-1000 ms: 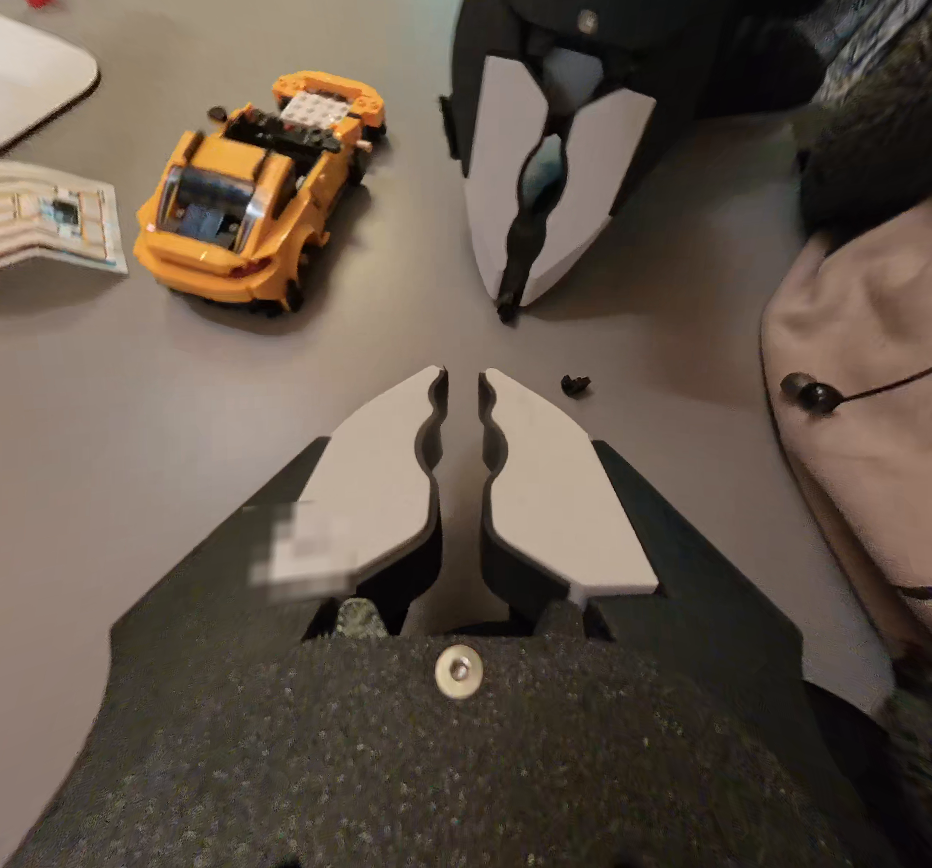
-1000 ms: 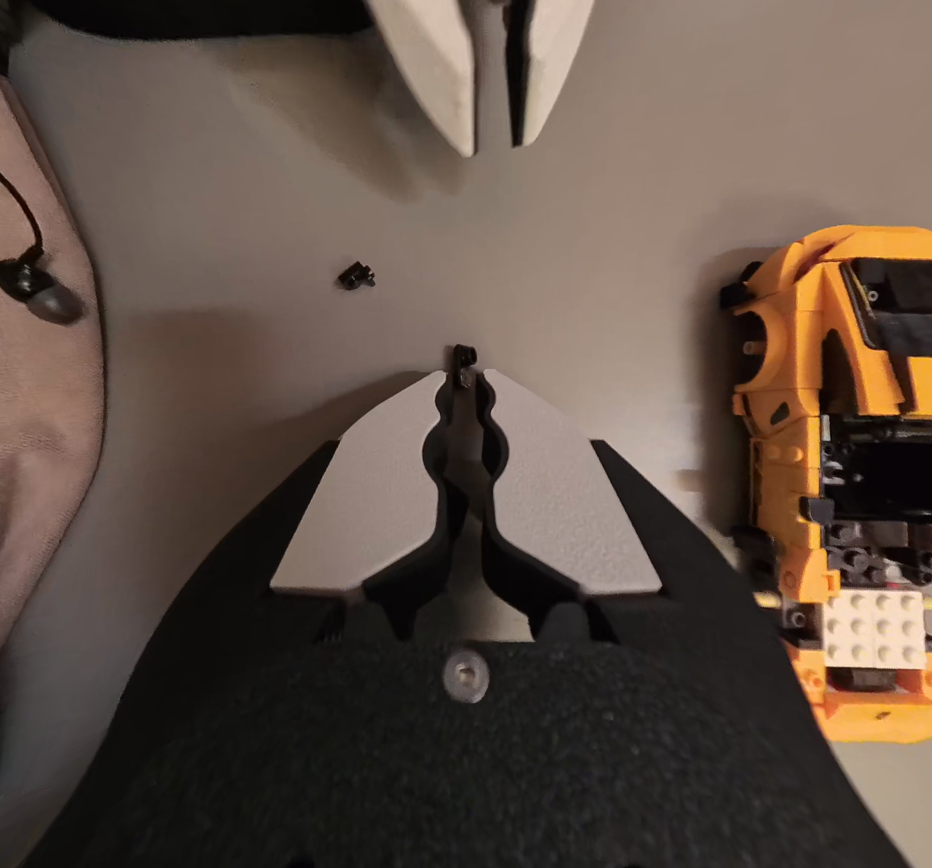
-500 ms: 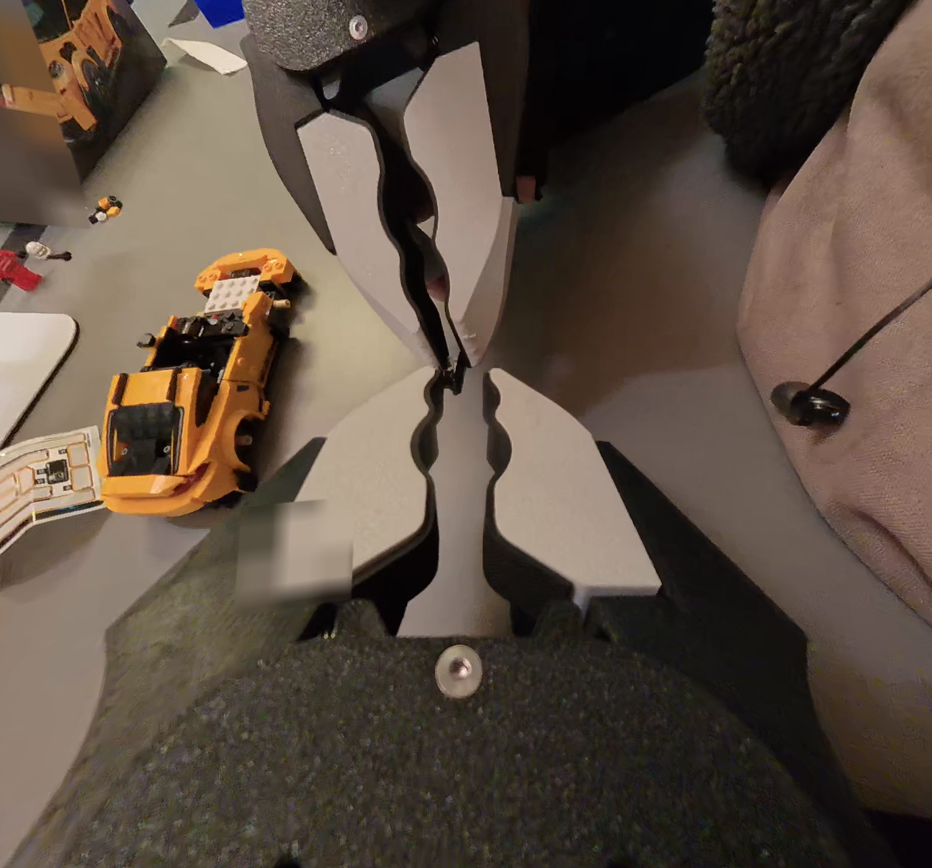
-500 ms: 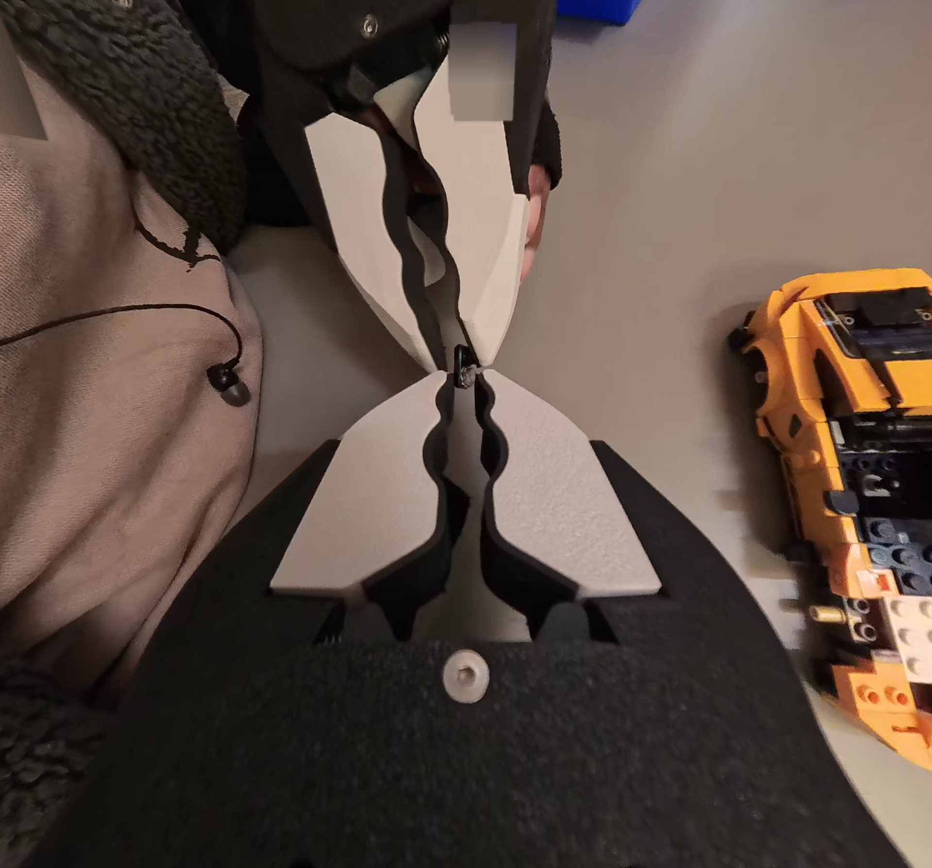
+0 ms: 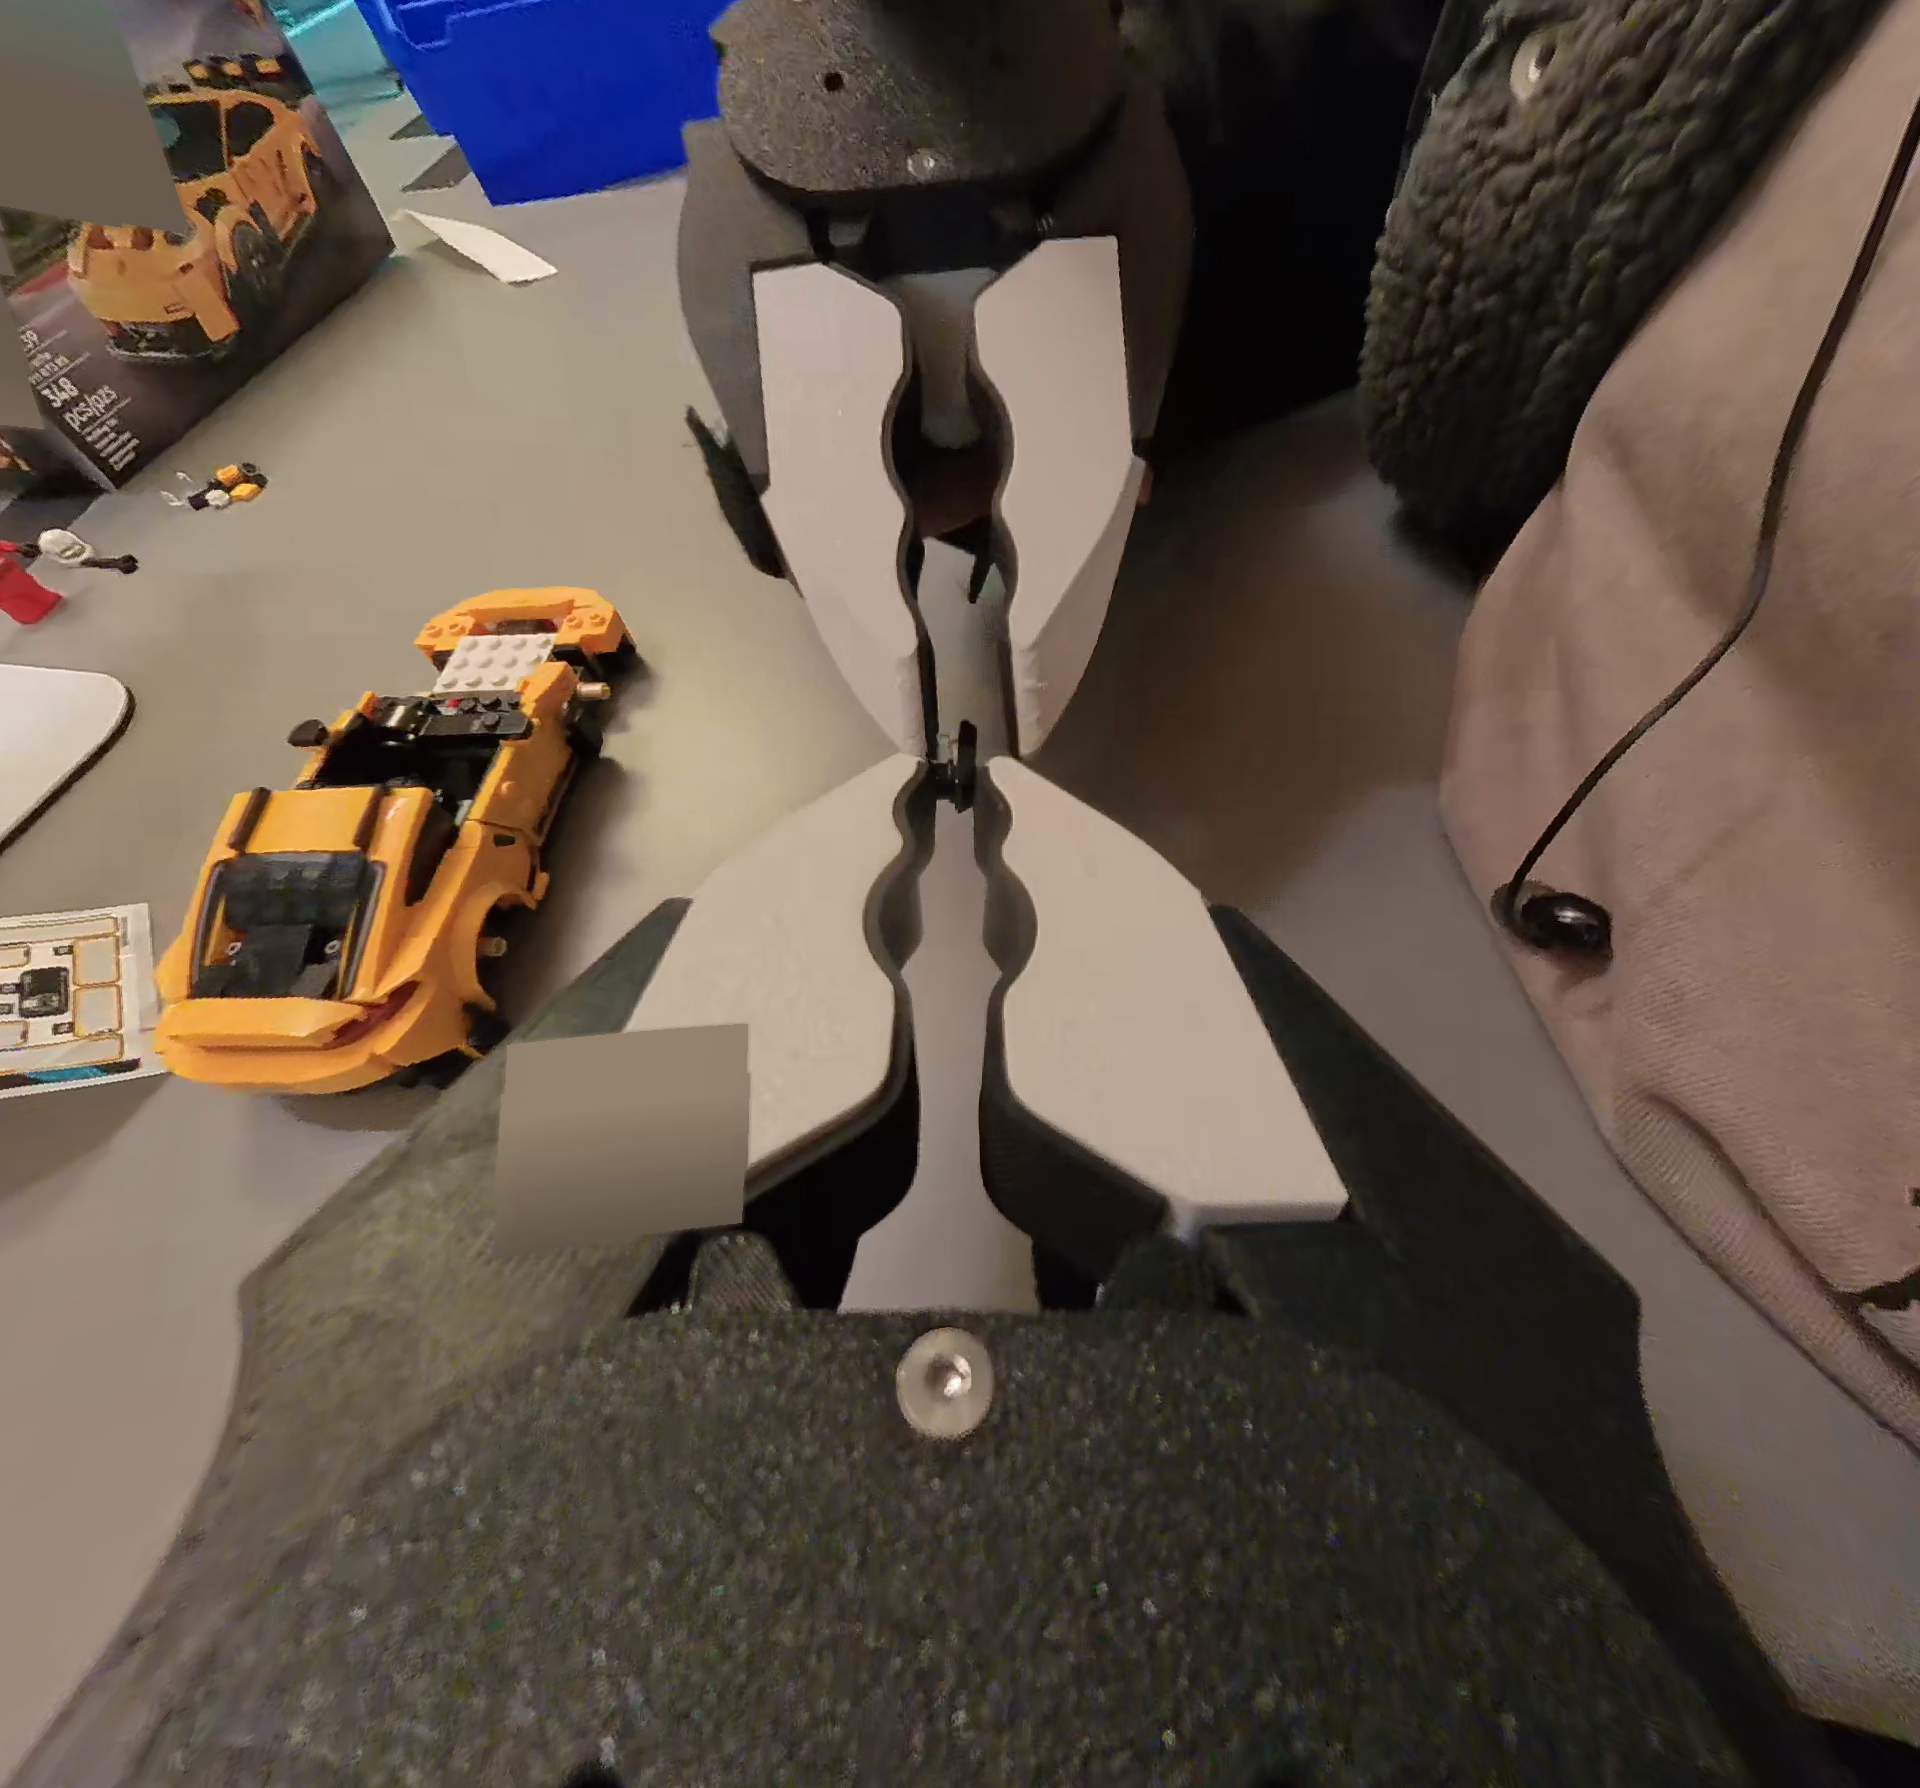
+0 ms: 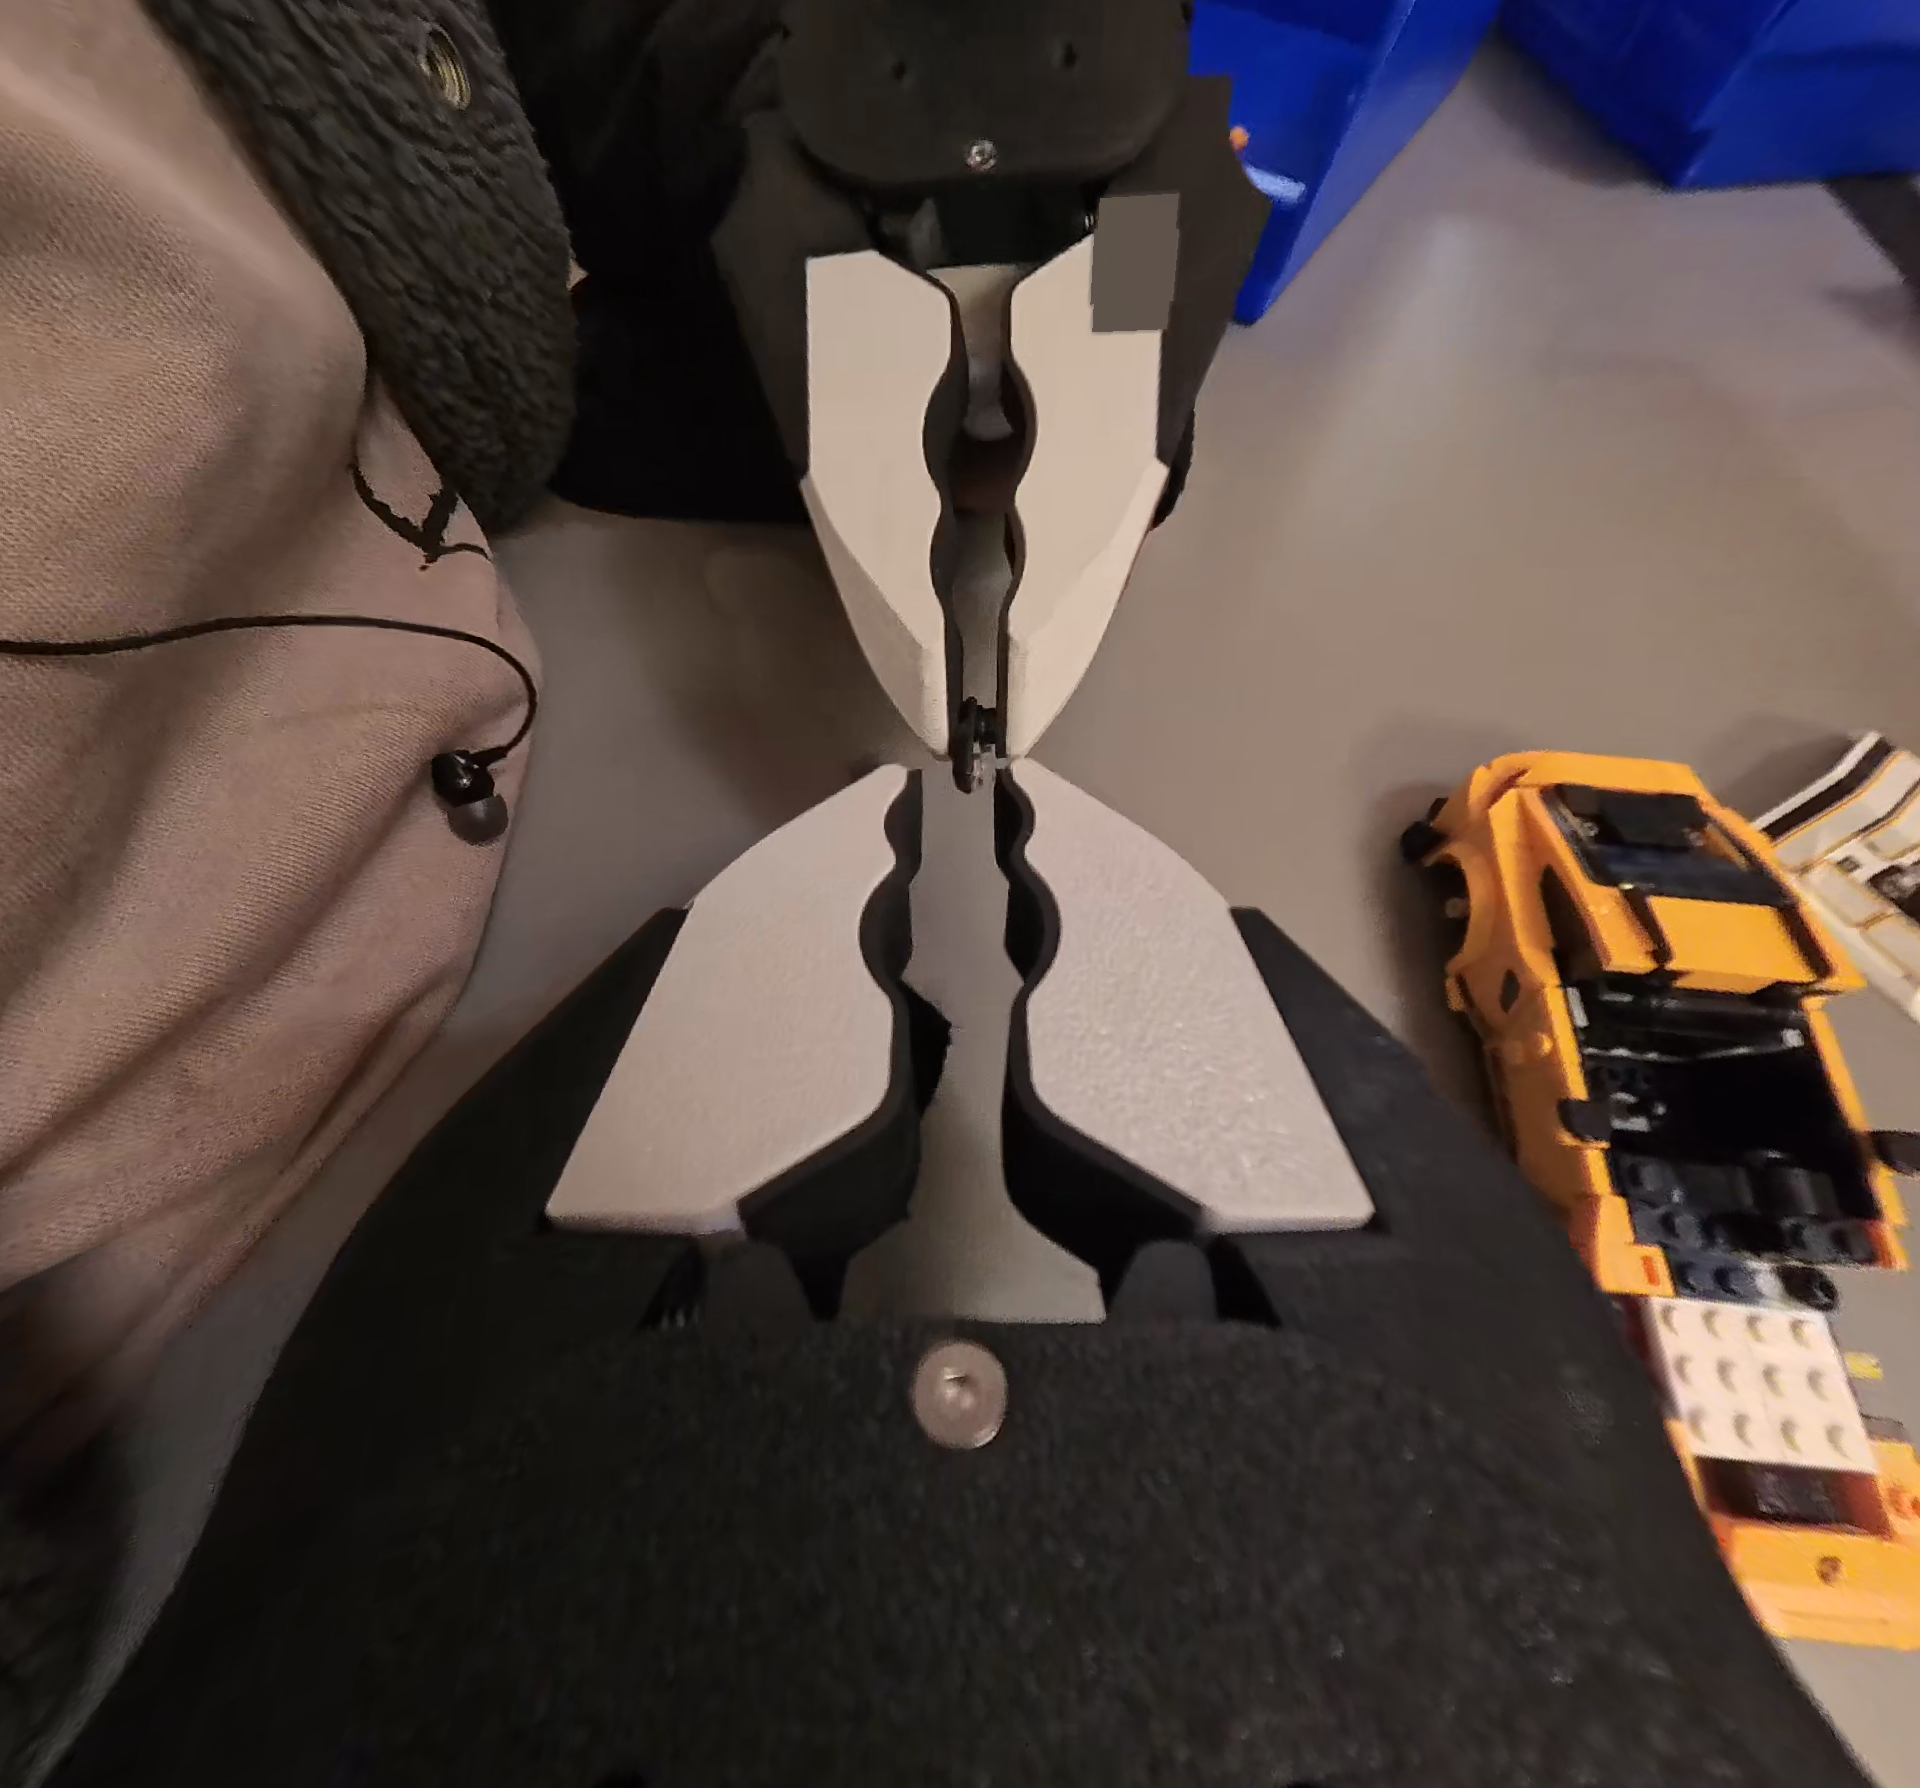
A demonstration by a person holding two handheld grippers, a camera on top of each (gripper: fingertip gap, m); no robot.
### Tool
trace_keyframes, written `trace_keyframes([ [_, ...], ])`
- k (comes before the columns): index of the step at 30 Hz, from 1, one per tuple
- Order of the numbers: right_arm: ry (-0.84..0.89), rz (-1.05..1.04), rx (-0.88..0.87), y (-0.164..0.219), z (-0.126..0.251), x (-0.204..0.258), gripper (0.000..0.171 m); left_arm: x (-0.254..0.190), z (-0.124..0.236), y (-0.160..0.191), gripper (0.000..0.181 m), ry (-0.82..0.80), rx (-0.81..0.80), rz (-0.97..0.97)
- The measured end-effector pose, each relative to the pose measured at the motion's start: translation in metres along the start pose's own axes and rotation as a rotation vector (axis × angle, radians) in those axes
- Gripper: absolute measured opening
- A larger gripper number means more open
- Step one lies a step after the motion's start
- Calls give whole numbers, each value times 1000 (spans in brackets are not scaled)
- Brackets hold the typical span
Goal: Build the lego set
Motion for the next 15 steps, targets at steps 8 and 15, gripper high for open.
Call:
trace_keyframes([
  [8, 81, 77, -45, -7, 2, -2, 6, -1, 3, -7, 7, -5, -39, -1],
  [15, 120, 91, -58, -8, 1, 0, 6, -3, 4, -6, 7, -27, -21, -74],
])
Point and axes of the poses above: each gripper's, where its closed fingertips meet, z back along the fingers, y out of its underside, x = y × z across the jaws, the point moved 1 cm from there along z, back along the fingers
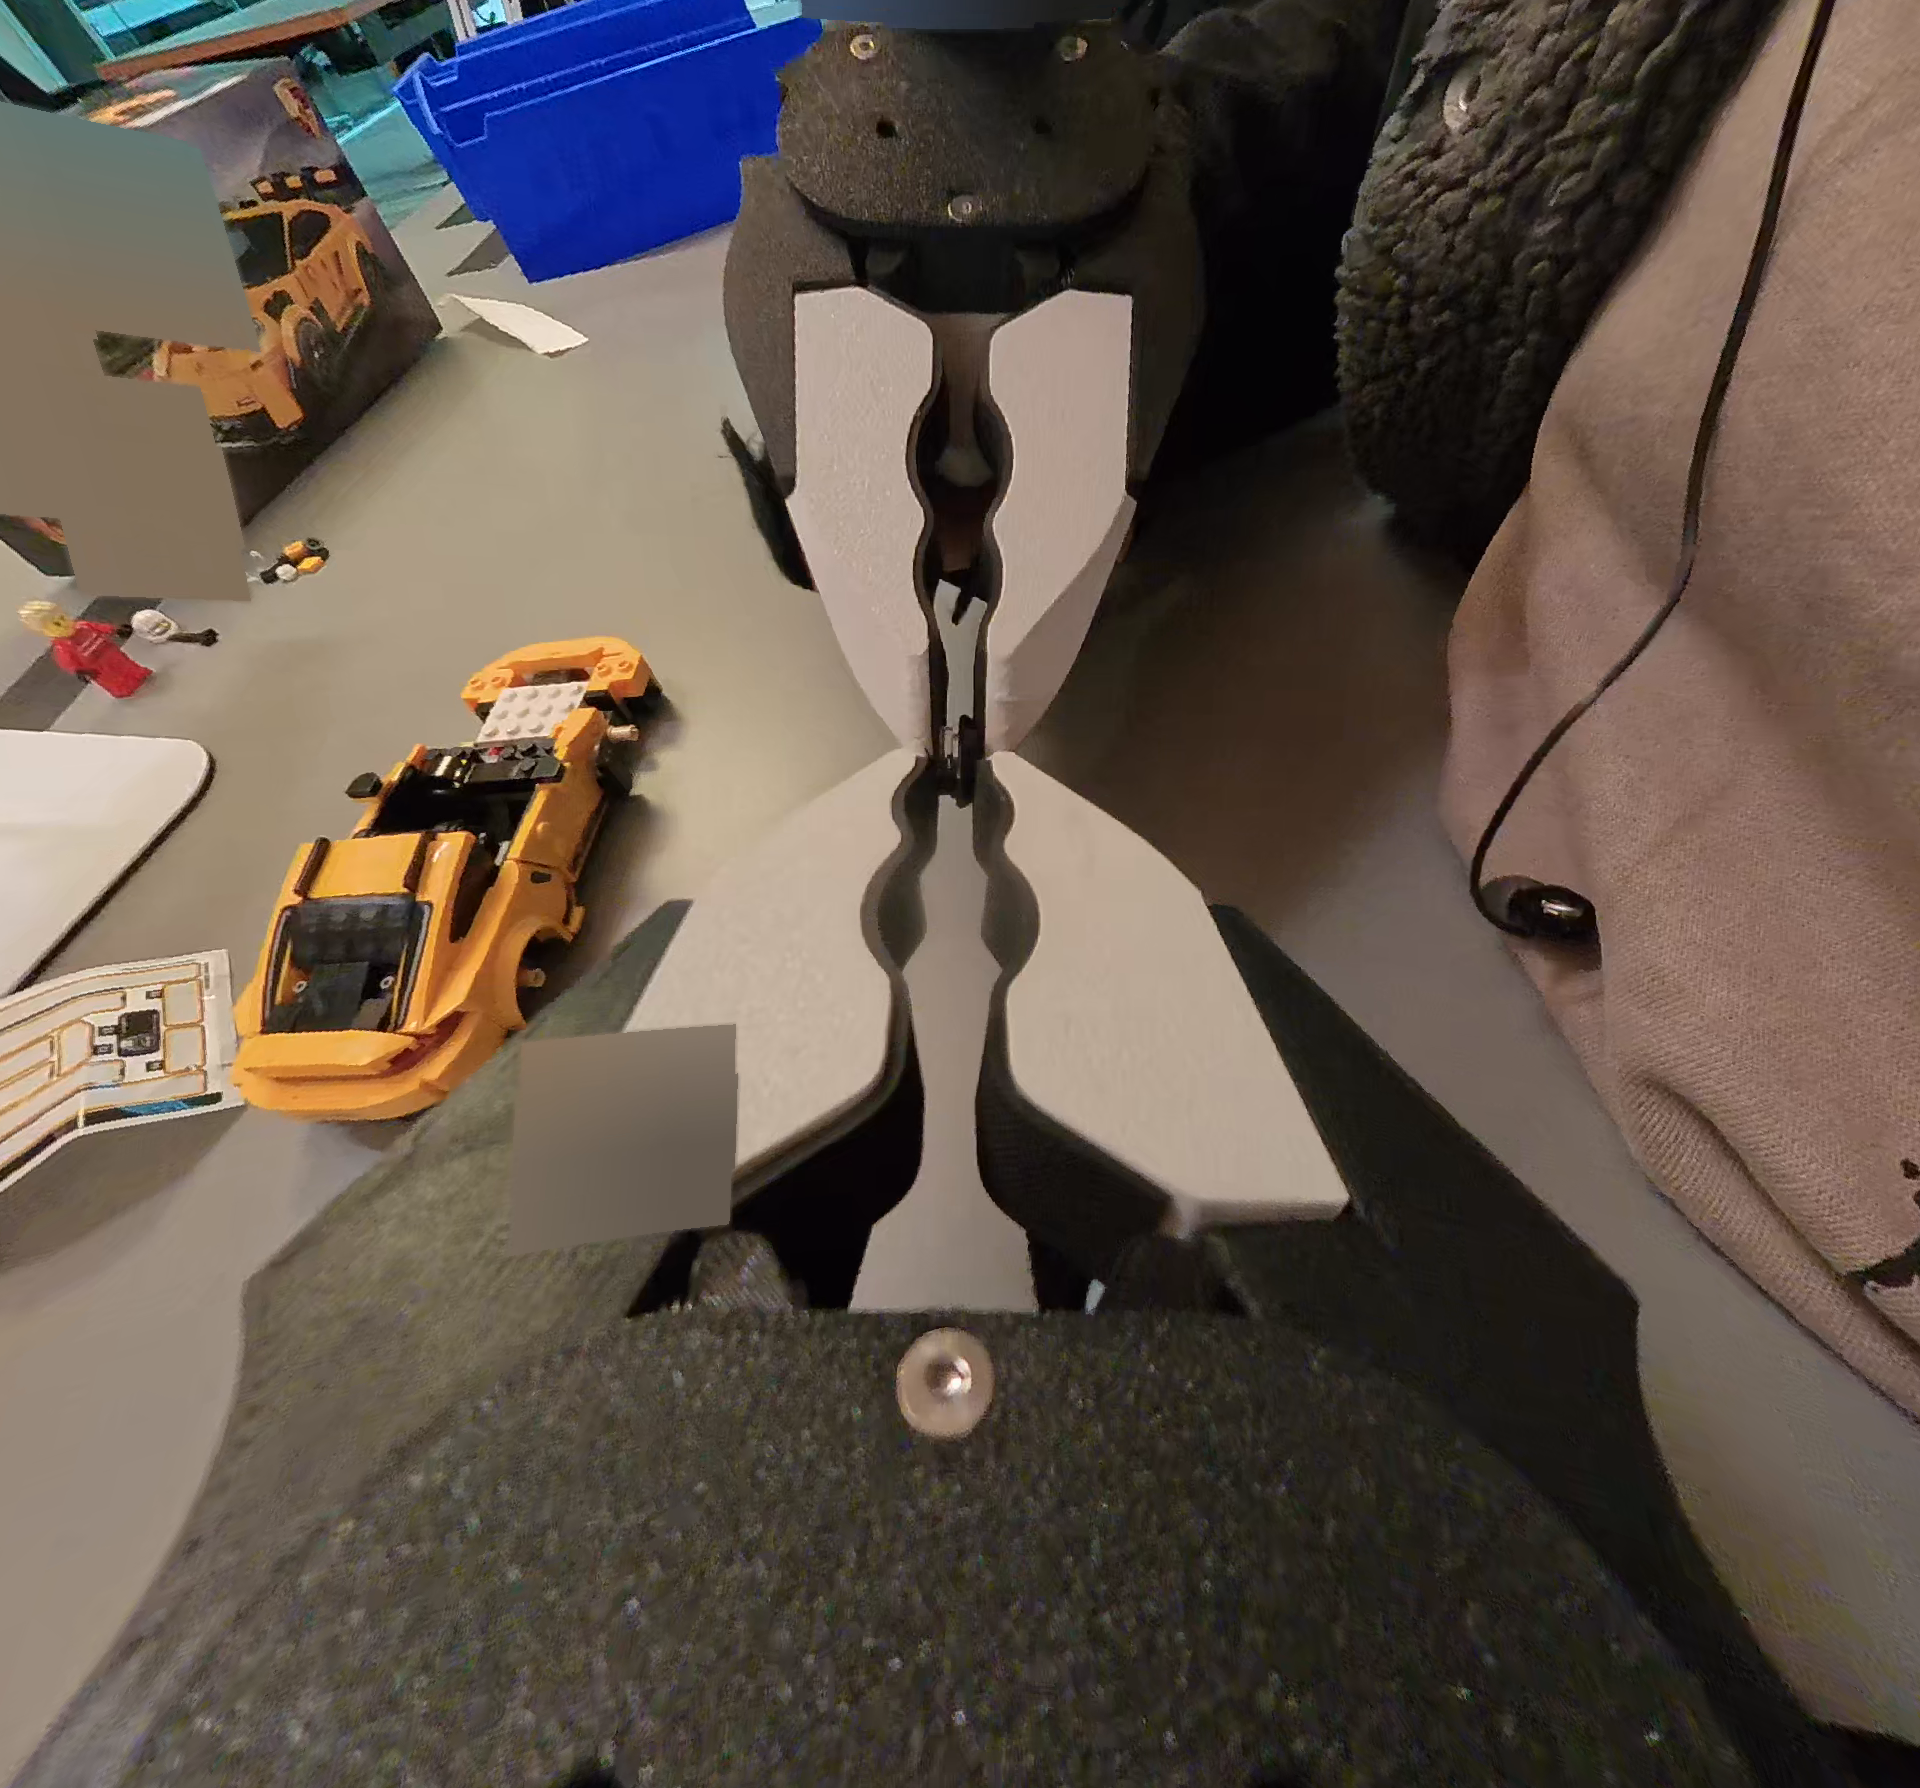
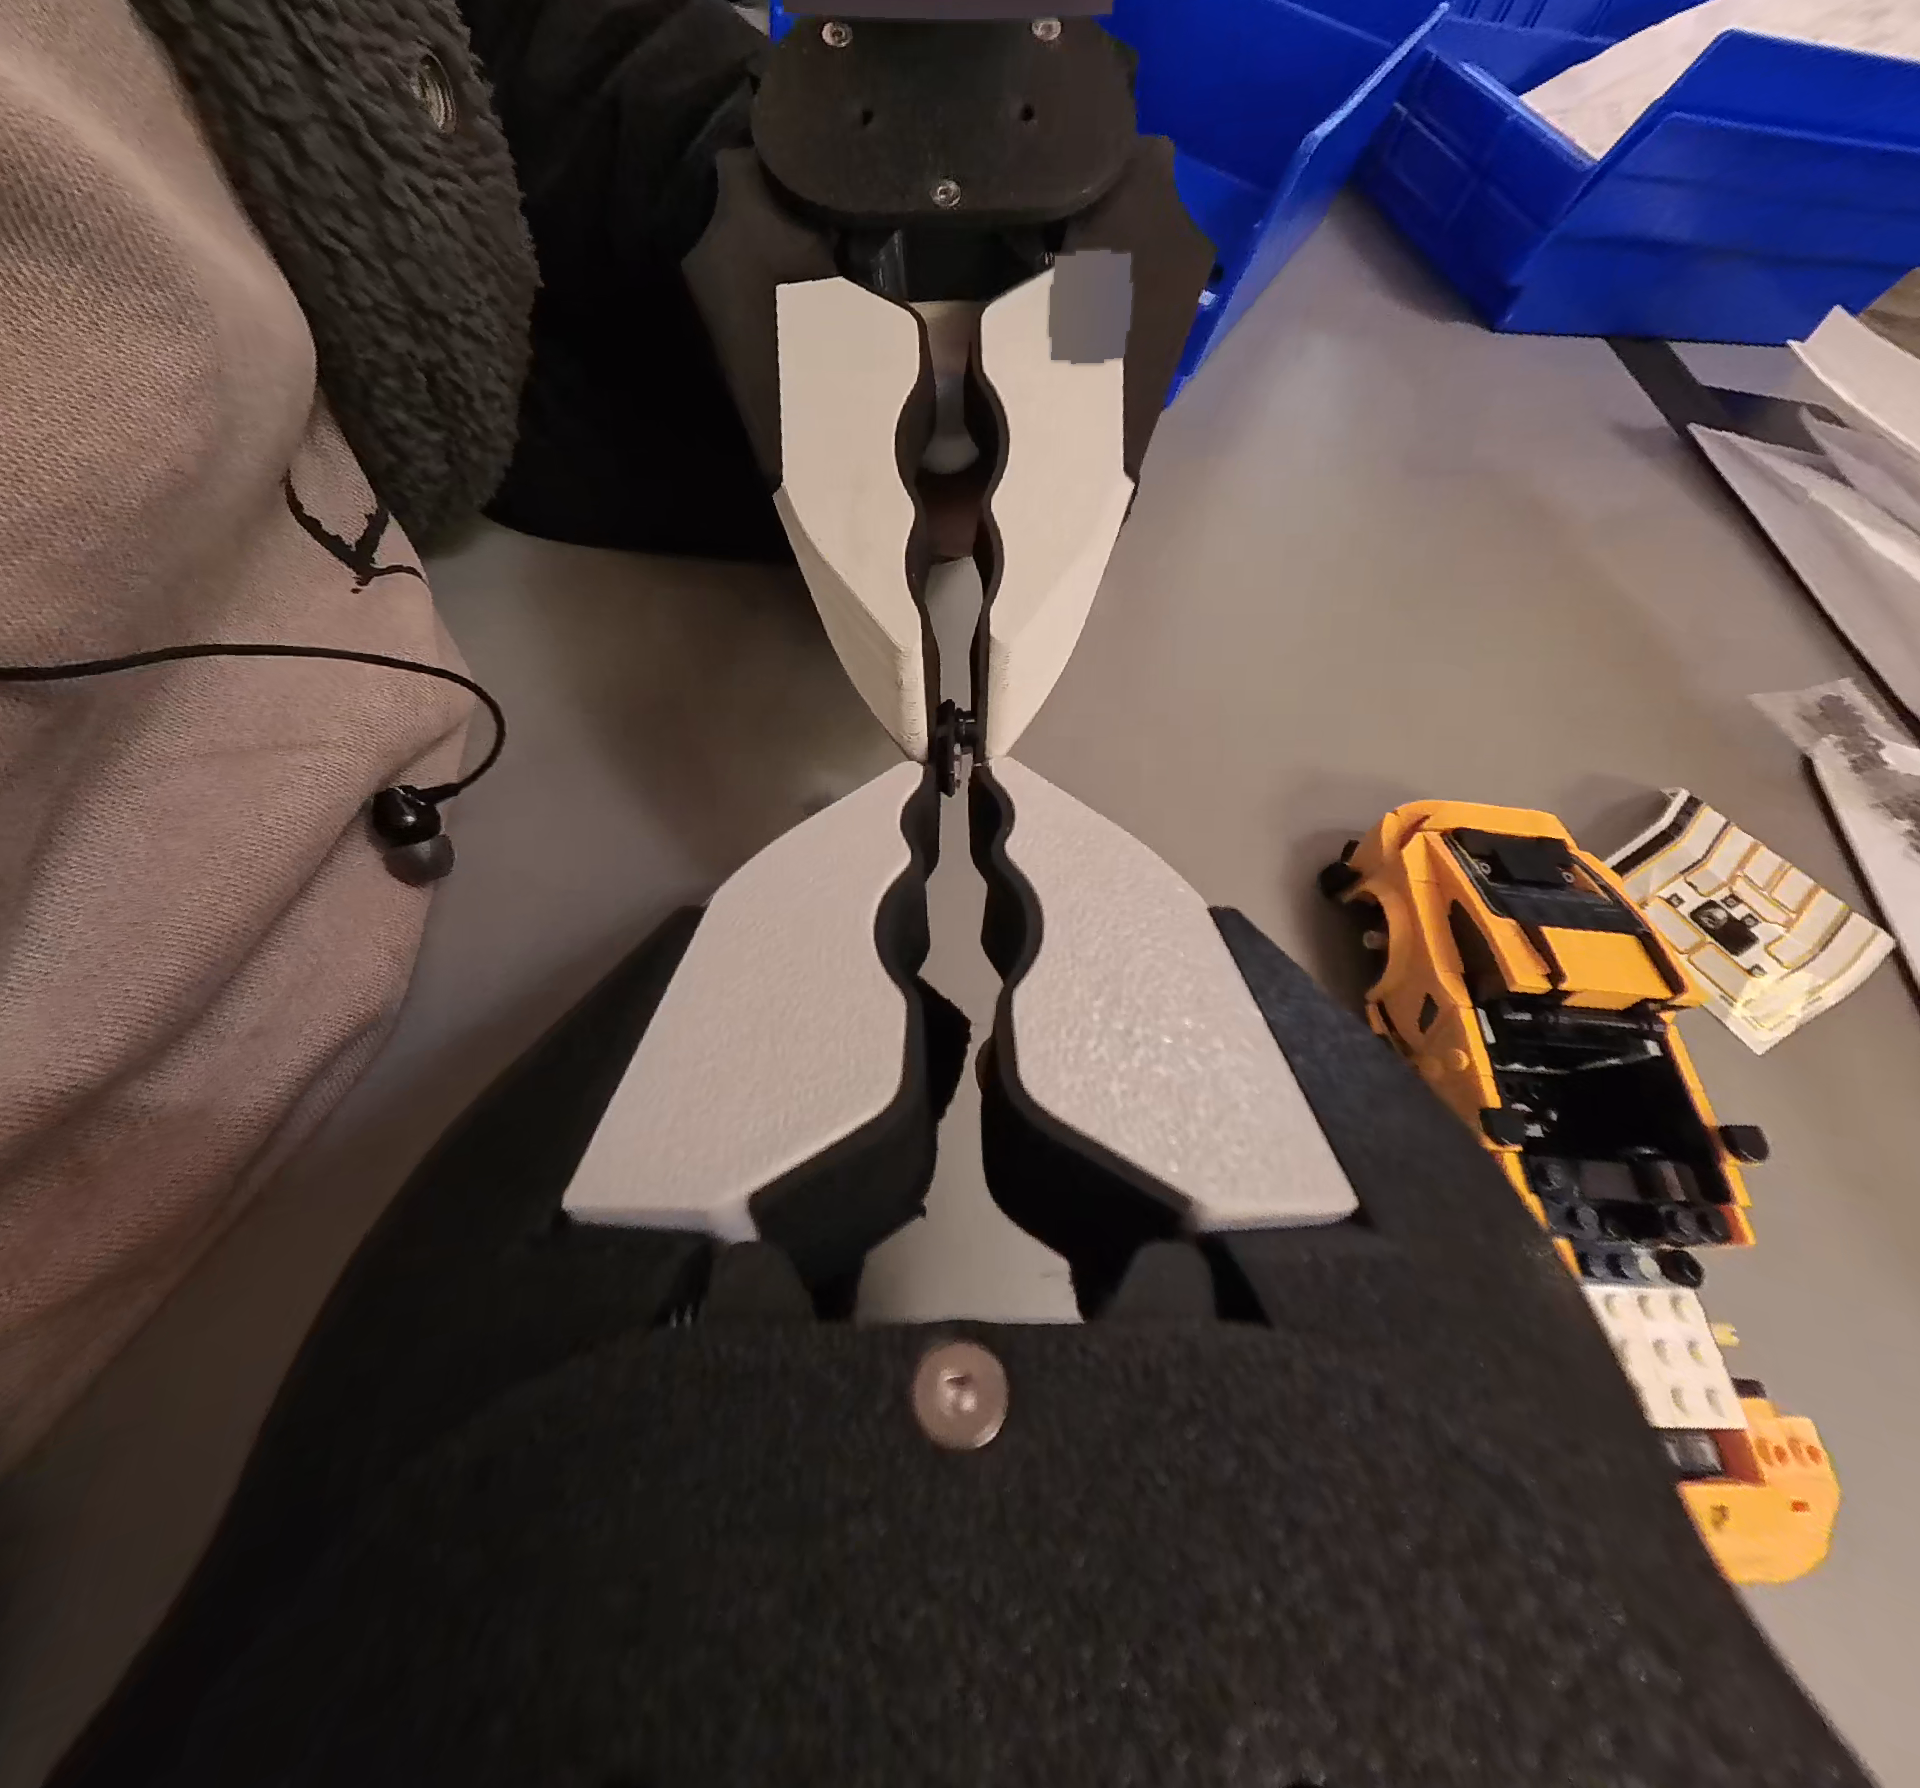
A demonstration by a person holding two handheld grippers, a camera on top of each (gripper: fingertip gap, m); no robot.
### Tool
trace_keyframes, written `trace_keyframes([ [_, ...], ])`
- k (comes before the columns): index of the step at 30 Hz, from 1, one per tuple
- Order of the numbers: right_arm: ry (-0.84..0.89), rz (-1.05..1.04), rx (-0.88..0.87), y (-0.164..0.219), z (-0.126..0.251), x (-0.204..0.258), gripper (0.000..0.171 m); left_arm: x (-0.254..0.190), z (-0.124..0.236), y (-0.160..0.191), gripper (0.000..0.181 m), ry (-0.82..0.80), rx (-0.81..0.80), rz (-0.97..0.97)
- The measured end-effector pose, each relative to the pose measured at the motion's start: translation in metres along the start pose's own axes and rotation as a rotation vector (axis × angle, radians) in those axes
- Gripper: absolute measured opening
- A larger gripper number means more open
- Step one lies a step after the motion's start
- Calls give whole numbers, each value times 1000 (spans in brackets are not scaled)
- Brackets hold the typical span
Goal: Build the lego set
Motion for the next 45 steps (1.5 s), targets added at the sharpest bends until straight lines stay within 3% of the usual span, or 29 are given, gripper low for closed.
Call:
trace_keyframes([
  [17, -7, -14, 9, 9, -5, 0, 6, 1, -2, 9, 7, 33, 36, 19],
  [20, -10, 3, 54, 19, -7, 1, 6, 7, 4, 17, 26, 38, 86, 73],
  [27, -25, -22, 152, 39, -13, 2, 6, -10, 18, 49, 10, 105, 303, 57],
  [32, -41, -42, 185, 47, -14, 4, 6, -24, 12, 67, 11, 137, 457, -10],
  [40, -24, -132, 159, 50, -7, -6, 6, -28, 3, 69, 10, 122, 509, -71],
  [45, 13, -140, 199, 57, -5, -11, 6, -25, 5, 71, 8, 24, 591, 74],
])
Point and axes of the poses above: each gripper's, where its closed fingertips meet, z back along the fingers, y out of its underside, x = y × z across the jaws, the point moved 1 cm from there along z, back along the fingers
